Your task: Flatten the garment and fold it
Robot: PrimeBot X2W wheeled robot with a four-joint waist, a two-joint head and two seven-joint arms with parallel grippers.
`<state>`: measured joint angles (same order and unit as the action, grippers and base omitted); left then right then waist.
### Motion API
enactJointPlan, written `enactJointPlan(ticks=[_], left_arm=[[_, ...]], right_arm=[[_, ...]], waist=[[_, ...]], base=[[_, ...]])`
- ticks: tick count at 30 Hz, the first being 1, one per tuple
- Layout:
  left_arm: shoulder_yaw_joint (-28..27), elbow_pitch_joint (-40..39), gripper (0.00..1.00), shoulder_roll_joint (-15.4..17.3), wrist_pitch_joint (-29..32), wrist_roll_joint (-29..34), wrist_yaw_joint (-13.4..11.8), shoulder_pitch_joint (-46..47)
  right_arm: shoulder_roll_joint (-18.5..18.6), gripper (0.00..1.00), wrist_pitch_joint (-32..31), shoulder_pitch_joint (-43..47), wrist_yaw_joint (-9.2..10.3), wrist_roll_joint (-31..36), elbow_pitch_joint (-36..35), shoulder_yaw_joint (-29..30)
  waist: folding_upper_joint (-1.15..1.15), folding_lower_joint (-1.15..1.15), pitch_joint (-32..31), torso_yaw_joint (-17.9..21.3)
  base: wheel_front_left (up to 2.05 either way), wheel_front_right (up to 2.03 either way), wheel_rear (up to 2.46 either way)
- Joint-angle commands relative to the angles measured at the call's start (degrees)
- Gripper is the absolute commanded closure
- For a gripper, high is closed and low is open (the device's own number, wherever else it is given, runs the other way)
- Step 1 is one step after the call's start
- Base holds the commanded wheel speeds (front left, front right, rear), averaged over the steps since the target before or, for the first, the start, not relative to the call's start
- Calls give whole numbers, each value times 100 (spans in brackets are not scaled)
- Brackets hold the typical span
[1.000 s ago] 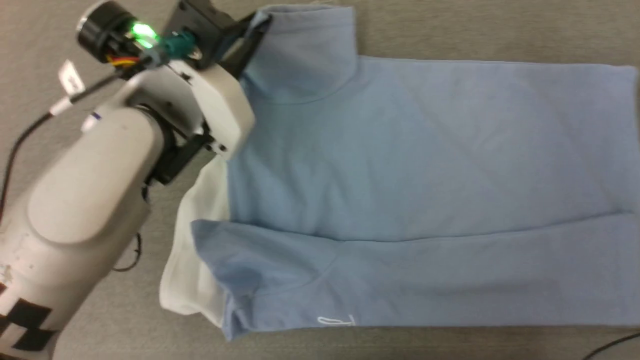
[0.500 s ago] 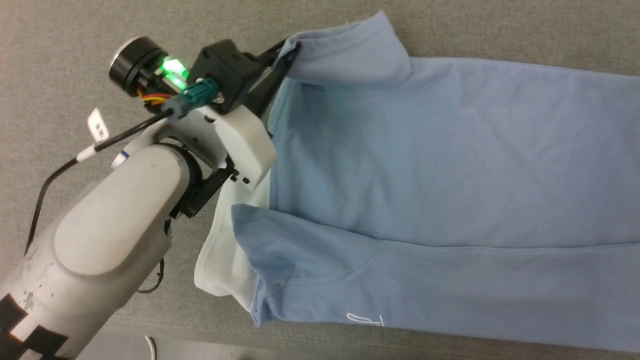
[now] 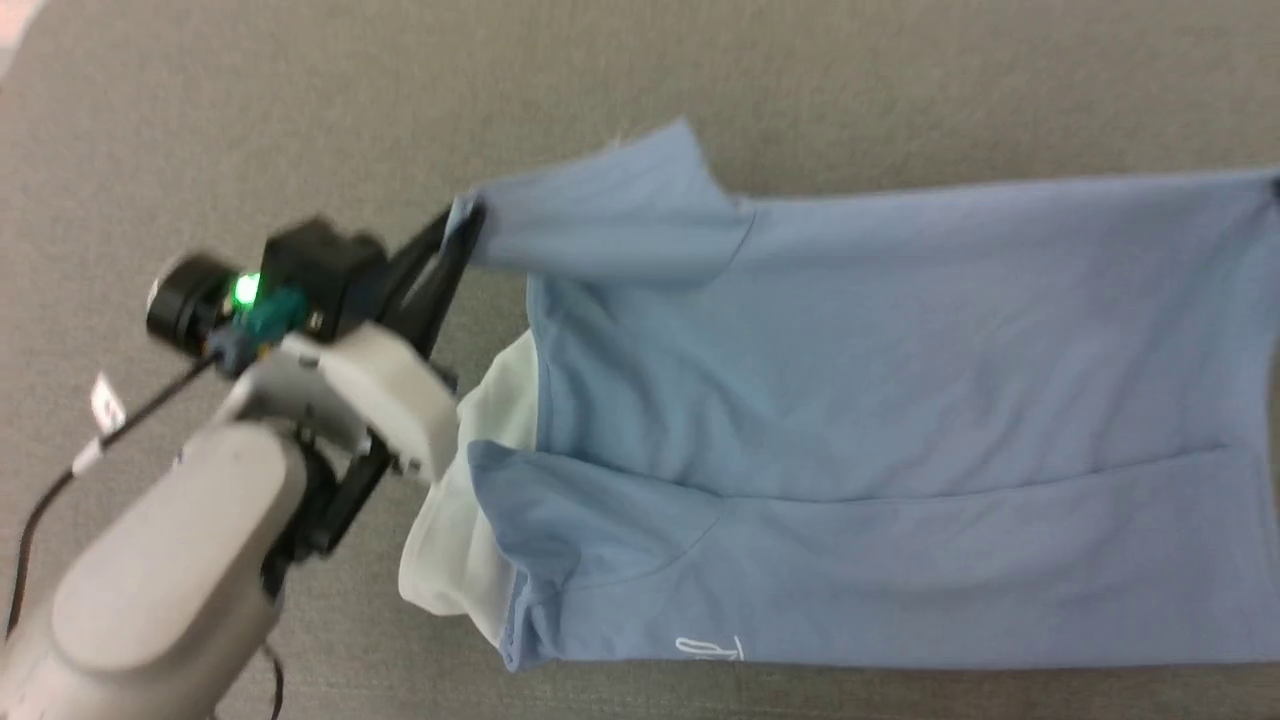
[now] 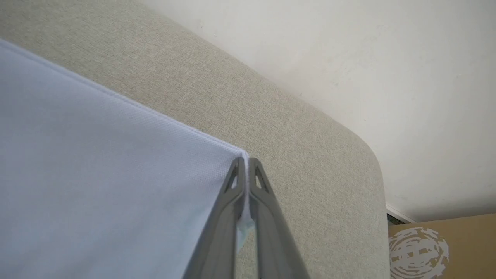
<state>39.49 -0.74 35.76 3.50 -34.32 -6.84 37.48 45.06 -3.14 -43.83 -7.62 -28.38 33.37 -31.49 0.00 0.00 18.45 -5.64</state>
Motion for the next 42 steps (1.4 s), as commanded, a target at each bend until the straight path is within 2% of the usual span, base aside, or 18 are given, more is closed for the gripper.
enactJointPlan(ticks=[1,8,13,19,28,29,30,31,32,37,42], left_arm=[[-45,-98,100,80,-21,-77,-96,-221],[-3,-790,100,476,0,-246,-548,-1377],[238,-1157,100,643,173,-406,-773,-2201],[708,-743,100,675,295,-414,-557,-2666],[941,438,100,205,-23,-354,-204,-2478],[965,541,100,156,-65,-331,-162,-2438],[991,638,100,99,-112,-321,-109,-2405],[1003,728,61,43,-168,-321,-69,-2378],[990,795,0,-2,-231,-323,-51,-2346],[779,928,0,-155,-697,-421,-81,-2306],[388,825,0,-235,-1461,-586,-102,-2371]], right_arm=[[-32,100,95,207,13,44,-5,65],[-183,100,395,1444,13,-88,-382,560],[-223,100,160,2440,13,-221,-812,798],[-178,100,-266,3196,13,-169,-1105,849],[-166,100,-613,3396,13,83,-1101,605],[-170,91,-639,3397,13,92,-1073,564],[-162,39,-612,3394,13,116,-1061,529],[-174,0,-569,3399,13,79,-1030,541],[-183,0,-534,3411,13,13,-1022,546],[-87,0,-451,3420,13,-361,-1250,656],[105,0,-693,3503,13,-731,-1919,893]], waist=[[0,0,-556,199],[0,0,-961,201],[0,0,-1045,187],[0,0,-999,178],[0,0,-861,198],[0,0,-857,198],[0,0,-869,192],[0,0,-894,180],[0,0,-922,166],[0,0,-1138,119],[0,0,-1330,80]], base=[[0,0,0],[0,0,0],[0,0,0],[0,0,0],[0,0,0],[0,0,0],[0,0,0],[0,0,0],[0,0,0],[0,0,0],[0,0,0]])
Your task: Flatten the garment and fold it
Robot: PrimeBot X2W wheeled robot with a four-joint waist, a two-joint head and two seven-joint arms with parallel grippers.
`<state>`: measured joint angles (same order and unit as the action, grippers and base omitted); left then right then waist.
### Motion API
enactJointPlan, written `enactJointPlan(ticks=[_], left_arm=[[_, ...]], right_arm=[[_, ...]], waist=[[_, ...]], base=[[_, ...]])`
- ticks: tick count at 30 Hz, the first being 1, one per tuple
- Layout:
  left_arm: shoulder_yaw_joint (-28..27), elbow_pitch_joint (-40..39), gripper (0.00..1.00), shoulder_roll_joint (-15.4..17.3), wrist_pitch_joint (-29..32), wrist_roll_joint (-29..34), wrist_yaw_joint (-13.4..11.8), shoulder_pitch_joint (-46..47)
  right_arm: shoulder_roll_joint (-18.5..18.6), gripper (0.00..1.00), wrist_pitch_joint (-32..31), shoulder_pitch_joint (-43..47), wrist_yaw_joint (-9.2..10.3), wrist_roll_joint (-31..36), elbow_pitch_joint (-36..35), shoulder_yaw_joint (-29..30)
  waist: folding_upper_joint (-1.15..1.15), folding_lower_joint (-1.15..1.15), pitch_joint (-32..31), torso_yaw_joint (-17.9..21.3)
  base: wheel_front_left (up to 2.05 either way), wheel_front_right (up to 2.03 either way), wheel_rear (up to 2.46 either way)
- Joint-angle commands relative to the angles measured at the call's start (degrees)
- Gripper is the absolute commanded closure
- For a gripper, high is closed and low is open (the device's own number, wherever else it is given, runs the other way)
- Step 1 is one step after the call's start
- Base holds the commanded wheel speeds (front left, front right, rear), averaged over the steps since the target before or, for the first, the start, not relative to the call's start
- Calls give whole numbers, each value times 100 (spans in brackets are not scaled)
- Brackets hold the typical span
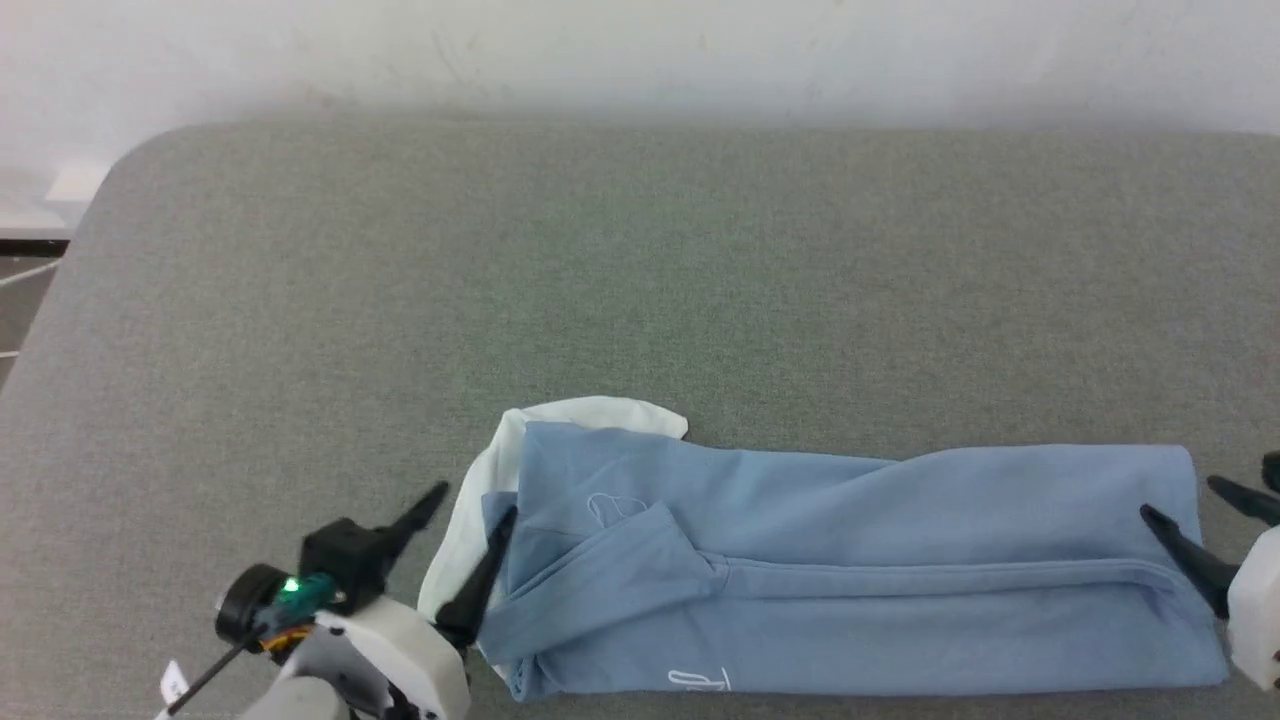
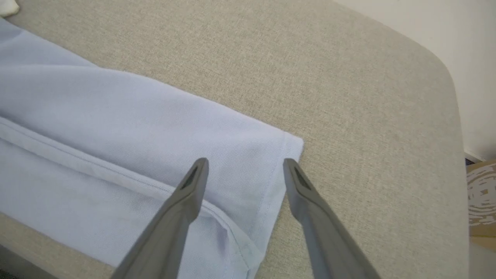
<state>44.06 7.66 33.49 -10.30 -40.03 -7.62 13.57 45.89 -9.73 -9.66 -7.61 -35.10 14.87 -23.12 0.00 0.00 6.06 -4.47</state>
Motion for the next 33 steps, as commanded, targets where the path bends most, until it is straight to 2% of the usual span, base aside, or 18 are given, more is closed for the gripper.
enactJointPlan(ticks=[1,4,8,9,12,15,18,23,28,33], left_arm=[[-169,-7,0,2,-191,-10,-75,7],[-583,-26,0,-76,-404,-55,-273,-83],[-1464,-381,0,-457,-465,50,-497,-325],[-1727,-520,0,-587,-466,173,-512,-424],[-2284,-893,0,-802,-468,1094,-585,-752],[-2801,-1183,0,-1188,-468,1682,-605,-1122],[-3206,-1341,0,-1558,-469,2057,-504,-1389],[-3619,-1371,0,-2066,-469,2463,-168,-1577],[-3934,-1300,0,-2372,-469,2730,228,-1576],[-4225,-1244,0,-2548,-469,2938,522,-1509]], right_arm=[[29,0,-104,120,12,-151,-185,172],[-86,0,-277,269,12,-247,-354,671],[-581,0,-558,558,12,-109,-312,1431],[-739,0,-626,624,12,-20,-277,1616],[-1298,0,-873,723,12,268,-114,2209],[-1873,0,-1148,663,12,614,30,2737],[-2368,0,-1427,624,12,955,188,3240],[-2982,0,-1708,623,12,1537,362,3981],[-3290,0,-1796,539,12,1956,516,4401],[-3483,0,-1917,508,12,1937,778,4321]], waist=[[0,0,-117,-41],[0,0,-193,-49],[0,0,-235,-86],[0,0,-236,-93],[0,0,-215,-77],[0,0,-166,-71],[0,0,-117,-120],[0,0,10,-264],[0,0,180,-352],[0,0,319,-381]], base=[[0,0,0],[0,0,0],[0,0,0],[0,0,0],[0,0,0],[0,0,0],[0,0,0],[0,0,0],[0,0,0],[0,0,0]])
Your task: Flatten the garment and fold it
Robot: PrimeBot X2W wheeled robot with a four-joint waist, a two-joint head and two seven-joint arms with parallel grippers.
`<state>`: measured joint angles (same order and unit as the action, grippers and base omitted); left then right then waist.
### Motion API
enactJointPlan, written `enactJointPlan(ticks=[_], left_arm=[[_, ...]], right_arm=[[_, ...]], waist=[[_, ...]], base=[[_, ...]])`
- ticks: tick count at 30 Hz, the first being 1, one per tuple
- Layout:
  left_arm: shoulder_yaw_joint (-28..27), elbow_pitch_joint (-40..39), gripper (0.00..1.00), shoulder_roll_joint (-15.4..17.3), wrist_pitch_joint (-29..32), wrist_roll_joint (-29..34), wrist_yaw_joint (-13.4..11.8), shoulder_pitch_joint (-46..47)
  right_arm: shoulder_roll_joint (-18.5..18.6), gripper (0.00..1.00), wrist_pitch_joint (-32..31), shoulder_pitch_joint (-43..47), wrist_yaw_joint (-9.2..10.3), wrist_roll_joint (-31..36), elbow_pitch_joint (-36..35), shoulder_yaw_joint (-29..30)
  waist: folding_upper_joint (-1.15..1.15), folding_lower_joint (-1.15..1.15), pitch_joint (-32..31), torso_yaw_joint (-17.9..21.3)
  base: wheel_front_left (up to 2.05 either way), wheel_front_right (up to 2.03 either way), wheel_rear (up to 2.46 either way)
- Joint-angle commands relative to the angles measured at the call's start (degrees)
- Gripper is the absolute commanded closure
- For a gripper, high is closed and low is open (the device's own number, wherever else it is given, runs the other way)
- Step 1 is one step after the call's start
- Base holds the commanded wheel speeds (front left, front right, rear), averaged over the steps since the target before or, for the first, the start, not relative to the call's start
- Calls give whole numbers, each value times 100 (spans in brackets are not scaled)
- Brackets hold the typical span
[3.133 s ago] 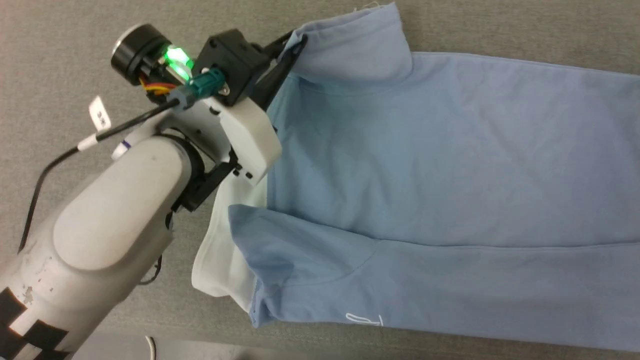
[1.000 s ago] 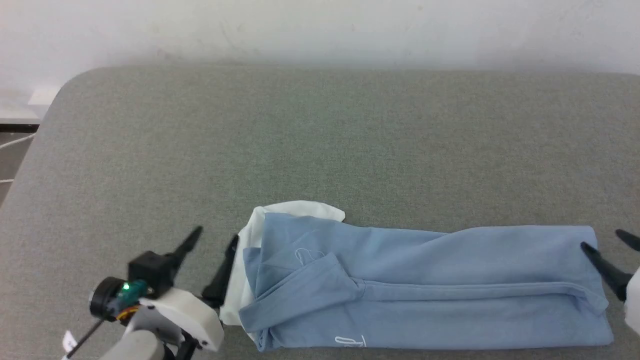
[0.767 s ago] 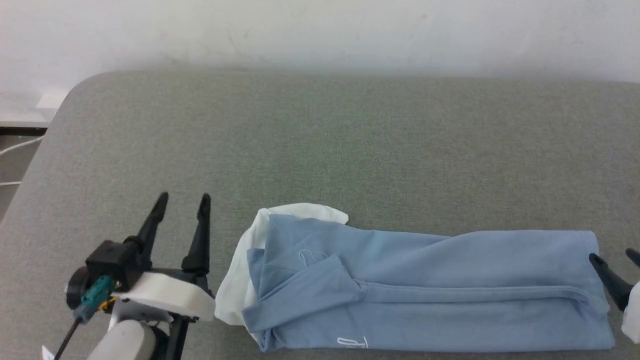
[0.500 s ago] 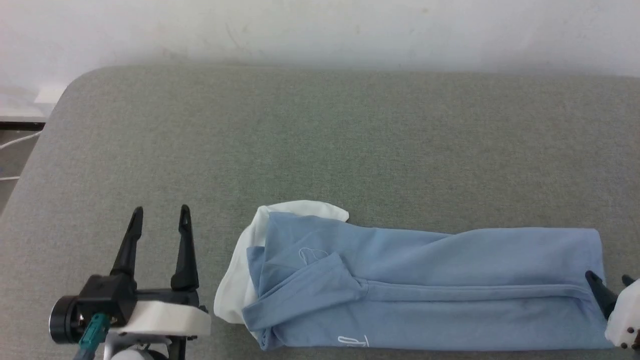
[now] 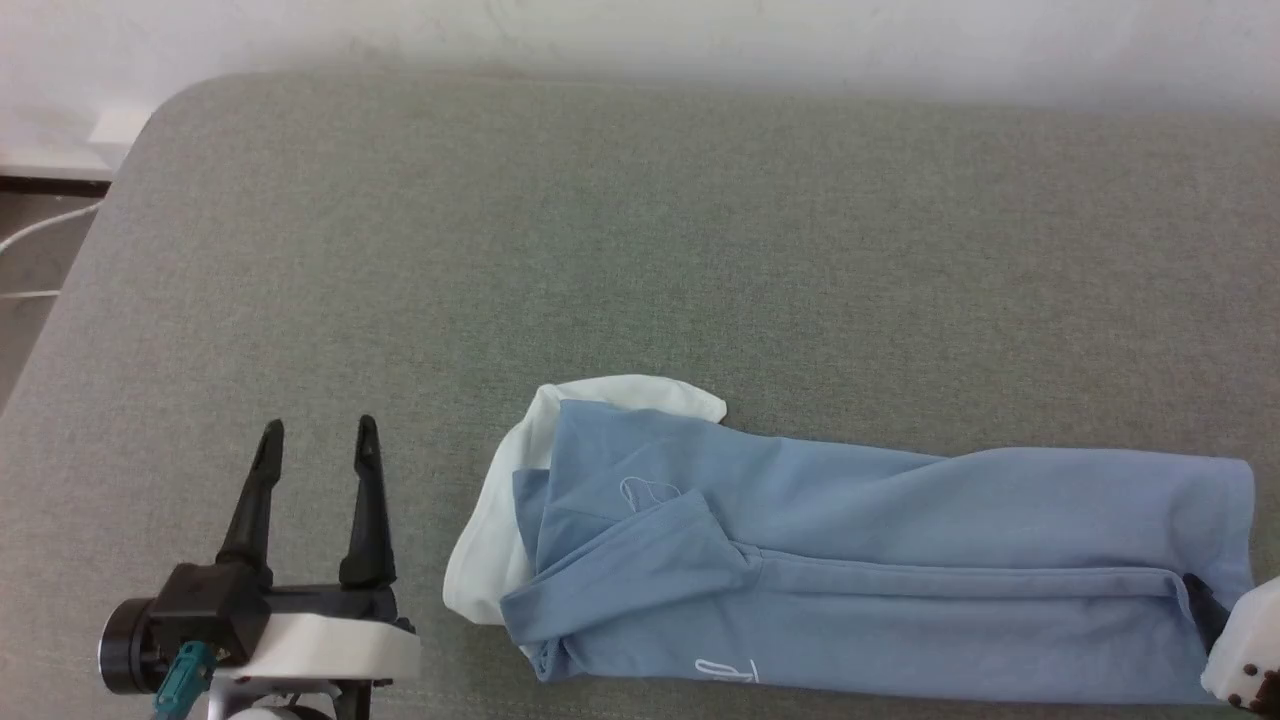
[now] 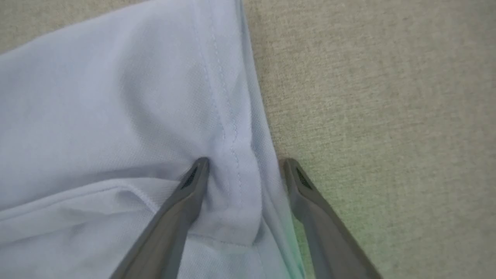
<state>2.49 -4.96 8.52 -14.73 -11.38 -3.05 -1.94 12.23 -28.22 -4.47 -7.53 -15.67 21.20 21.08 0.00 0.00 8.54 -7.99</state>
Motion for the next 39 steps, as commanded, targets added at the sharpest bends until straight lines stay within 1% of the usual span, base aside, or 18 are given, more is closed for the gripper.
enactJointPlan(ticks=[1,2,4,5,6,7,9,14,17,20,23,26,28,31,34,39], left_arm=[[-114,27,0,-81,-27,109,113,52],[-114,27,0,-81,-27,109,113,52],[-194,46,0,-141,-27,174,202,72],[-229,59,0,-169,-27,203,241,80],[-259,76,0,-198,-27,231,278,87],[-285,95,0,-225,-27,258,311,91],[-330,137,0,-278,-27,296,374,89],[-455,311,0,-393,-27,263,538,-33],[-490,319,0,-435,-27,318,588,-26],[-500,311,0,-471,-27,369,628,-10],[-484,322,0,-503,-27,382,660,-2],[-501,340,0,-527,-27,362,667,-26],[-513,363,0,-538,-27,351,664,-61],[-518,407,0,-549,-27,341,664,-115],[-524,444,0,-556,-27,315,659,-178],[-514,475,0,-561,-27,296,664,-253]], right_arm=[[-137,0,-82,-11,4,-27,219,-133],[-137,0,-82,-11,4,-27,219,-133],[-150,0,-115,-7,4,-77,370,-235],[-153,32,-136,0,4,-118,440,-298],[-150,83,-149,9,4,-160,493,-360],[-141,100,-158,18,4,-202,532,-439],[-101,100,-97,13,4,-289,548,-543],[137,100,300,-100,4,-253,494,-518],[342,100,512,-236,4,-186,459,-325],[470,100,655,-411,4,-160,560,132],[697,100,705,-425,4,138,694,441],[775,100,692,-414,4,196,778,570],[787,100,680,-365,4,156,751,536],[797,100,660,-238,4,63,528,357],[726,100,623,-54,4,-105,114,139],[496,100,307,358,4,-255,-947,-329]], waist=[[0,0,90,-30],[0,0,90,-30],[0,0,114,-33],[0,0,115,-32],[0,0,109,-29],[0,0,99,-24],[0,0,58,4],[0,0,-149,123],[0,0,-190,161],[0,0,-210,177],[0,0,-218,151],[0,0,-244,129],[0,0,-282,119],[0,0,-374,111],[0,0,-491,101],[0,0,-657,86]], base=[[0,0,0],[0,0,0],[0,0,0],[0,0,0],[0,0,0],[0,0,0],[0,0,0],[0,0,0],[0,0,0],[0,0,0],[0,0,0],[0,0,0],[0,0,0],[0,0,0],[0,0,0],[0,0,0]])
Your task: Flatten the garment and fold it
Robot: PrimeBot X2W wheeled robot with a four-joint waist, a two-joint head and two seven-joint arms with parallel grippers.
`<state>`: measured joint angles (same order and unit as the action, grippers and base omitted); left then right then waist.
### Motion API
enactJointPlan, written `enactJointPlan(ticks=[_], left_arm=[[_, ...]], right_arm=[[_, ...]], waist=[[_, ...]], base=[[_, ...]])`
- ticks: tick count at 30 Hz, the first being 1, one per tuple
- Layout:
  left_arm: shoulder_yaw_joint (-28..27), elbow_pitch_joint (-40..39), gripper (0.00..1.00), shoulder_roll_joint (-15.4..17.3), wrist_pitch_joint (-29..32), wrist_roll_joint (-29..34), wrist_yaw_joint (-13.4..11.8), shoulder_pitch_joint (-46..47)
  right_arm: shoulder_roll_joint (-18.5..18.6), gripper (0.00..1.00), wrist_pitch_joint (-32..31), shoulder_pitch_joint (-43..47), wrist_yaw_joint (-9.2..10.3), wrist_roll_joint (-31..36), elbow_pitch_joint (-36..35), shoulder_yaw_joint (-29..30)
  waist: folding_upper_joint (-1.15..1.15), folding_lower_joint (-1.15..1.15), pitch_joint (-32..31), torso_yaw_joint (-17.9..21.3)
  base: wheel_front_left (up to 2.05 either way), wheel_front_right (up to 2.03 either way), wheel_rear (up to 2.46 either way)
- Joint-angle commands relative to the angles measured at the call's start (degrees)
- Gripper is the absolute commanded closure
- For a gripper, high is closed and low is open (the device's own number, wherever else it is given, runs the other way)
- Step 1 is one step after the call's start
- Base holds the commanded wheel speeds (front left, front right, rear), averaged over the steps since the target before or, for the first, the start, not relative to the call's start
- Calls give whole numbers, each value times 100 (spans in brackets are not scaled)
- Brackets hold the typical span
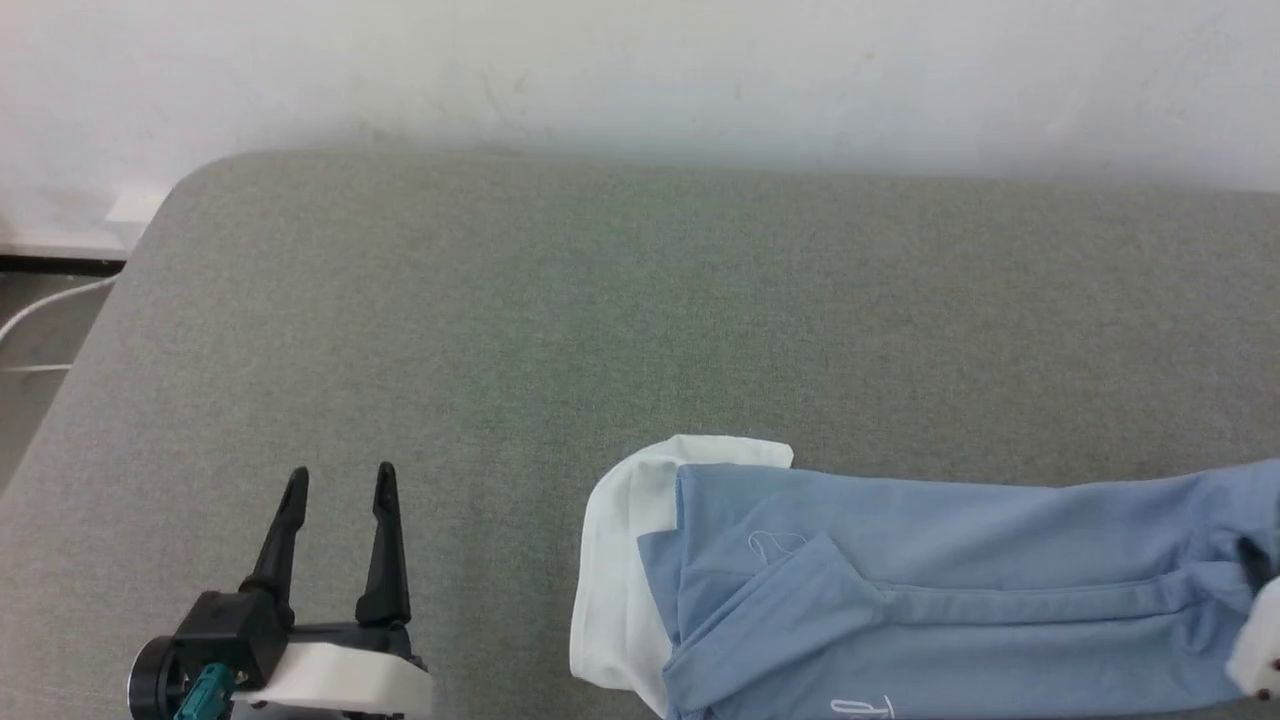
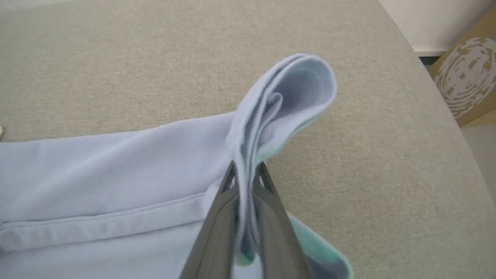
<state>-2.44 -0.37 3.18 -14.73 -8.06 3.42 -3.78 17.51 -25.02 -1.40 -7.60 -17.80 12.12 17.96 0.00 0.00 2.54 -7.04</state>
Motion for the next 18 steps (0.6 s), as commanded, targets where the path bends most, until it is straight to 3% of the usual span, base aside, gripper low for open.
enactJointPlan(ticks=[1,10,18], left_arm=[[-15,22,0,-28,-27,-44,15,-79],[173,87,0,-29,-27,-166,-55,-163],[209,90,0,-30,-27,-134,-48,-185]], right_arm=[[-95,100,-110,135,11,-73,-275,-113],[-762,100,-949,629,11,-499,-1892,-1066],[-1434,100,-1232,431,11,-1150,-2106,-1829]], waist=[[0,0,-83,-13],[0,0,-291,-244],[0,0,-325,-592]], base=[[0,0,0],[0,0,0],[0,0,0]])
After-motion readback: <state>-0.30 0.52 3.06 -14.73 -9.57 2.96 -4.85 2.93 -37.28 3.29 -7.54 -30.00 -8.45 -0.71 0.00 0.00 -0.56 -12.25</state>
